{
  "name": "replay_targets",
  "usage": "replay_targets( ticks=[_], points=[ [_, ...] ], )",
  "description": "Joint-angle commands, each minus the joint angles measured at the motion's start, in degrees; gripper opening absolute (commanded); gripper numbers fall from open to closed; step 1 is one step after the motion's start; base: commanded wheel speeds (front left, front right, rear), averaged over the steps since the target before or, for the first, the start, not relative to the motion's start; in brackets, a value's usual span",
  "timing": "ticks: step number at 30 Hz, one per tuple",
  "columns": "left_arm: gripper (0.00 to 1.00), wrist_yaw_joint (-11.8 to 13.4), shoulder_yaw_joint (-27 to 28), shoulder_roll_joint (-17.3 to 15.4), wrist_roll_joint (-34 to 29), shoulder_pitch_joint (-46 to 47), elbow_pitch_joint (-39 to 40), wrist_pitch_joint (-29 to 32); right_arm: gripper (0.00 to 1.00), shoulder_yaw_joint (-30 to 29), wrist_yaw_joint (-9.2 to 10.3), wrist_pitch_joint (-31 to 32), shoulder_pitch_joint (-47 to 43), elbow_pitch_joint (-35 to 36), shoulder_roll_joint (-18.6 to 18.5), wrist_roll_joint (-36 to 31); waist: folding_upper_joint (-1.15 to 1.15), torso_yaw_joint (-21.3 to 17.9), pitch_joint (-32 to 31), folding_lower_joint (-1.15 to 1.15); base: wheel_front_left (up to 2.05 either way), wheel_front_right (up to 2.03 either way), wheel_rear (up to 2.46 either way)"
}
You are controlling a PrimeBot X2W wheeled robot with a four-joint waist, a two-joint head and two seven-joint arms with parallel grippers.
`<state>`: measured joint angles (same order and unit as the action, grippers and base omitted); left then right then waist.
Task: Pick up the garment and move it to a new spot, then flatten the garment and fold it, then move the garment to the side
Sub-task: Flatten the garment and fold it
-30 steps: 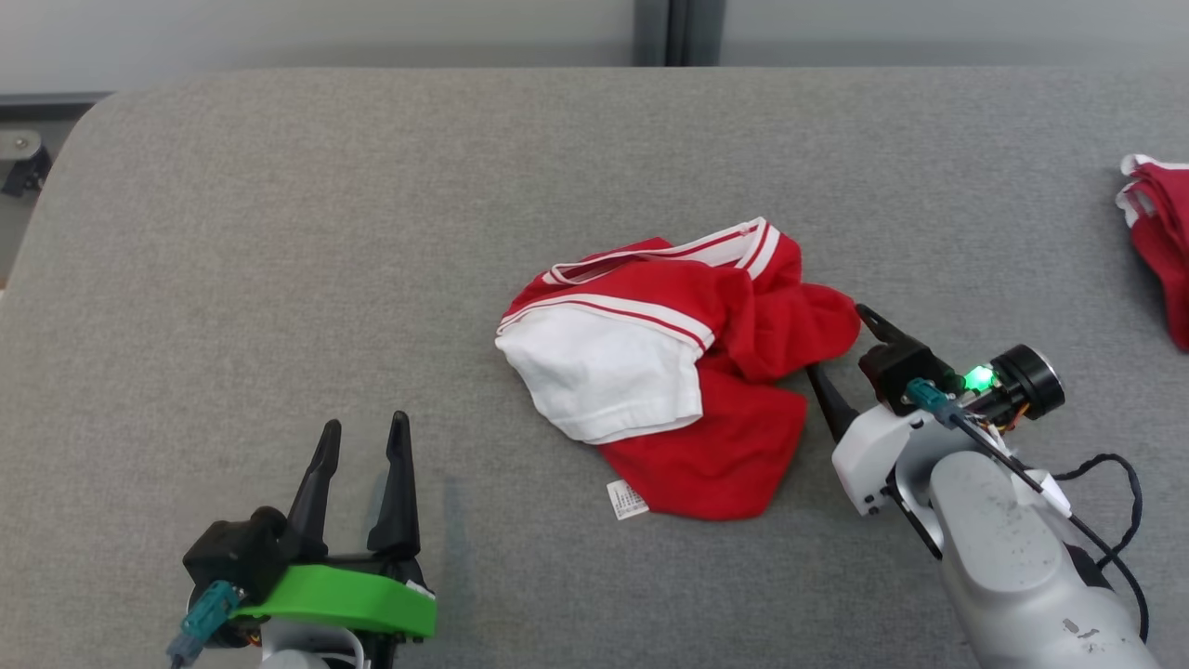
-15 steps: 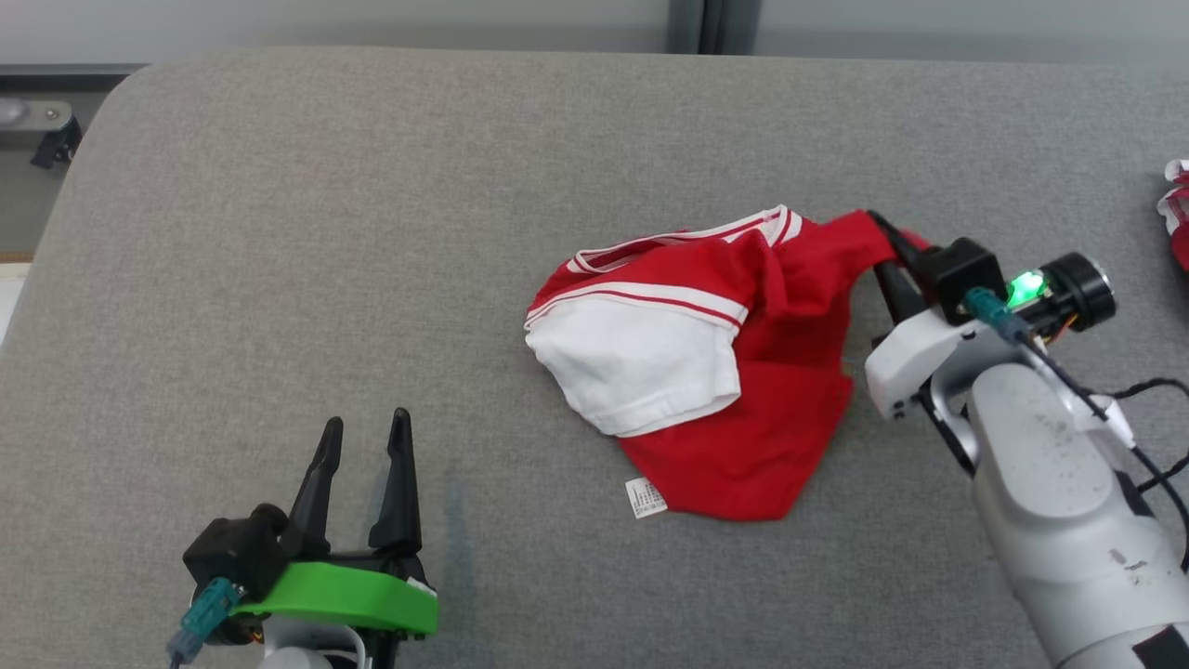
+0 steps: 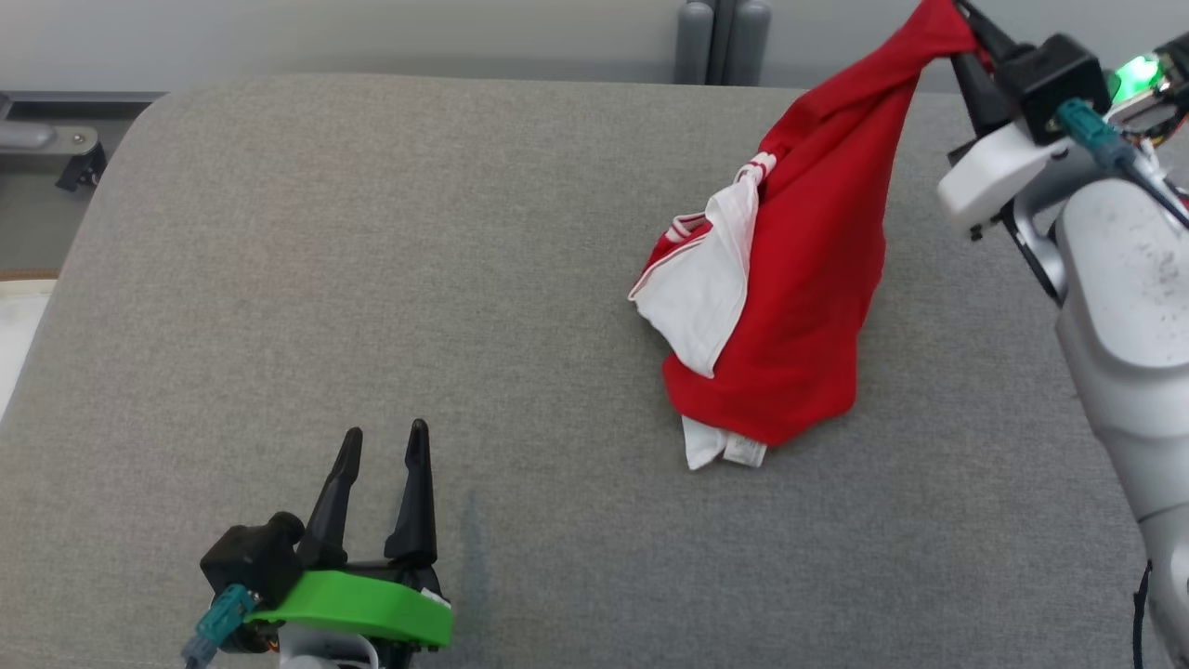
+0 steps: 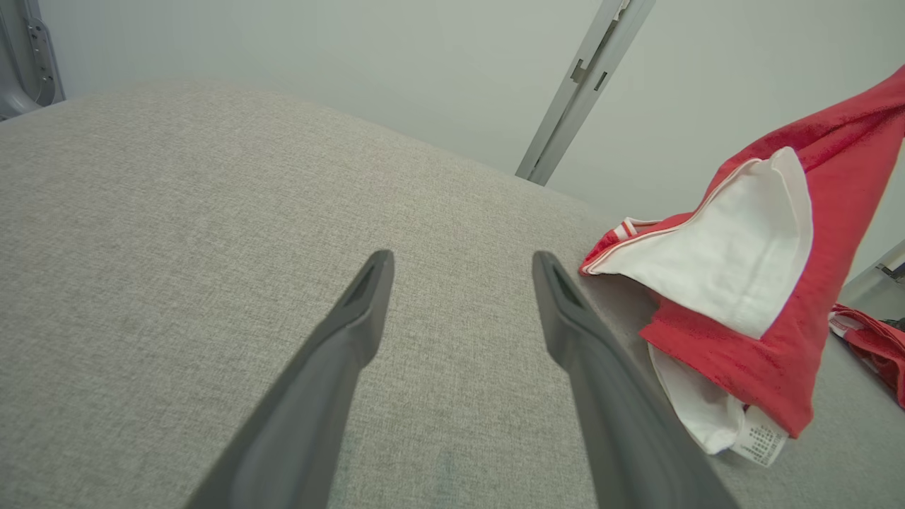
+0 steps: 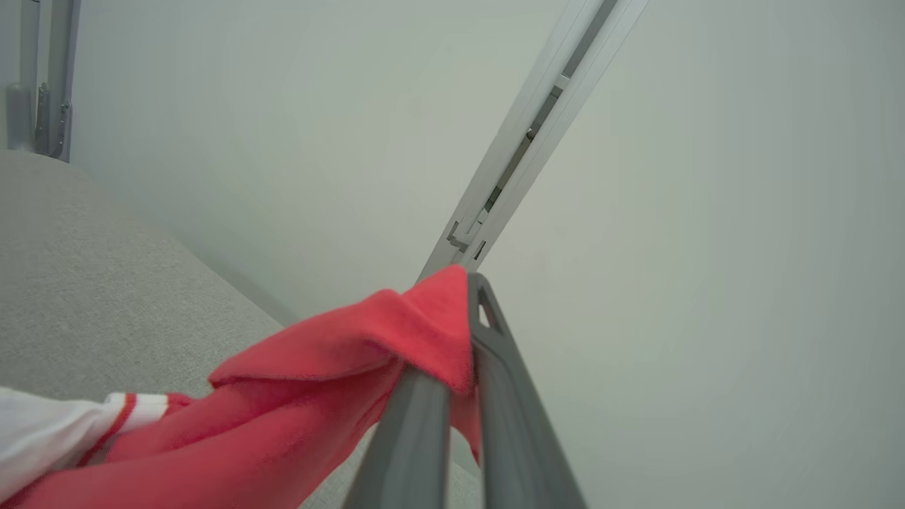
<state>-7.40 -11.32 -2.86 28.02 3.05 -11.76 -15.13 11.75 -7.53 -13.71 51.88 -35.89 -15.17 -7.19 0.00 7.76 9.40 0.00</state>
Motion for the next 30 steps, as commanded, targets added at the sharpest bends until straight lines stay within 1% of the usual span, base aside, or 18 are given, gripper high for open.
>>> replay_targets(
  ticks=[1,4,6,8,10,12,14,18,24,30],
  points=[
    [1.00,0.0,-0.1,-0.1,0.1,-0.4,-0.1,0.0,0.00,0.5,0.09,0.2,2.1,-0.2,-0.7,-0.3,0.00,0.2,-0.2,0.00,0.00,0.00,0.00],
    [1.00,0.0,-0.2,-0.1,0.2,-0.4,-0.1,0.0,0.00,1.0,0.09,0.0,6.6,-0.7,-1.6,-1.5,0.00,0.3,-0.2,0.00,0.00,0.00,0.00],
    [1.00,0.0,-0.1,-0.1,0.2,-0.5,-0.2,0.0,0.00,0.8,0.09,-0.2,8.6,-0.7,-1.4,-2.8,0.00,0.3,-0.3,0.00,0.00,0.00,0.00],
    [1.00,0.0,0.0,-0.1,0.0,-0.7,-0.2,0.0,0.00,0.5,0.09,-0.5,9.4,-0.2,-0.9,-4.2,0.00,0.1,-0.5,0.00,0.00,0.00,0.00],
    [1.00,0.1,0.3,-0.1,-0.2,-1.0,-0.1,0.0,0.00,0.7,0.09,-0.8,8.0,0.2,-0.5,-5.3,0.00,-0.4,-0.7,0.00,0.00,0.00,0.00],
    [1.00,0.0,0.3,-0.1,-0.3,-1.1,-0.1,0.0,0.00,1.3,0.09,-0.9,4.9,-0.1,0.1,-5.7,0.00,-0.9,-0.9,0.00,0.00,0.00,0.00],
    [1.00,0.1,0.3,-0.1,-0.3,-1.3,0.0,0.0,0.00,2.1,0.09,-1.1,1.3,0.0,-0.1,-5.8,0.00,-1.5,-0.9,0.00,0.00,0.00,0.00],
    [1.00,0.2,0.6,-0.1,-0.6,-1.5,0.3,0.0,0.00,3.3,0.09,-1.3,-8.1,1.7,-0.3,-4.7,0.00,-3.4,-0.7,0.00,0.00,0.00,0.00],
    [1.00,0.1,1.1,-0.1,-1.5,-0.9,0.2,0.0,0.00,4.1,0.09,-1.4,-23.4,7.8,2.2,-2.5,0.00,-6.8,-0.3,0.00,0.00,0.00,0.00],
    [1.00,0.0,1.4,-0.1,-2.2,0.1,0.3,0.0,0.00,4.5,0.09,0.4,-34.9,13.4,4.7,-3.9,0.00,-9.1,0.2,0.00,0.00,0.00,0.00]
  ],
)
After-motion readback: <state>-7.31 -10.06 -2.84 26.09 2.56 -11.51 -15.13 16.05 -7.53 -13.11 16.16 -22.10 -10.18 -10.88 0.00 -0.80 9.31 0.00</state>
